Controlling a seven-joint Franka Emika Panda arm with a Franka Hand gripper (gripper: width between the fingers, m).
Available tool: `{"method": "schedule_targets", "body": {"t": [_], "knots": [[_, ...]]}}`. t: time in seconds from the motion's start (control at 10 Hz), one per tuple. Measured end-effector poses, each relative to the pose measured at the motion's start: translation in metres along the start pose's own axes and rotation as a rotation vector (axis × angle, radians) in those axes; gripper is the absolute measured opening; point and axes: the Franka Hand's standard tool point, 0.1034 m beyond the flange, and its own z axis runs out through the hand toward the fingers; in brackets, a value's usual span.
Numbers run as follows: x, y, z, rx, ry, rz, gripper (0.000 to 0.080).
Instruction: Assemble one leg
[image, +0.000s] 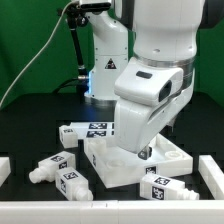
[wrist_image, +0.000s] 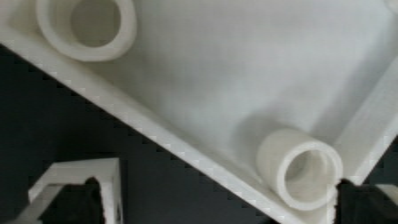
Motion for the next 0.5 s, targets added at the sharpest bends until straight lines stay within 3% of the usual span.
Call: {"method": "schedule_targets", "body": {"t": [0.3,0.4,0.5], "knots": [[-0.002,0.001,-0.001,-0.002,0.003,0.003,0.0649],[-0.020,0.001,-0.006,-0.016,0.015,0.007,0.0649],[-0.050,-0.005,-0.007,-0.009,0.009,0.014,0.0649]]}}
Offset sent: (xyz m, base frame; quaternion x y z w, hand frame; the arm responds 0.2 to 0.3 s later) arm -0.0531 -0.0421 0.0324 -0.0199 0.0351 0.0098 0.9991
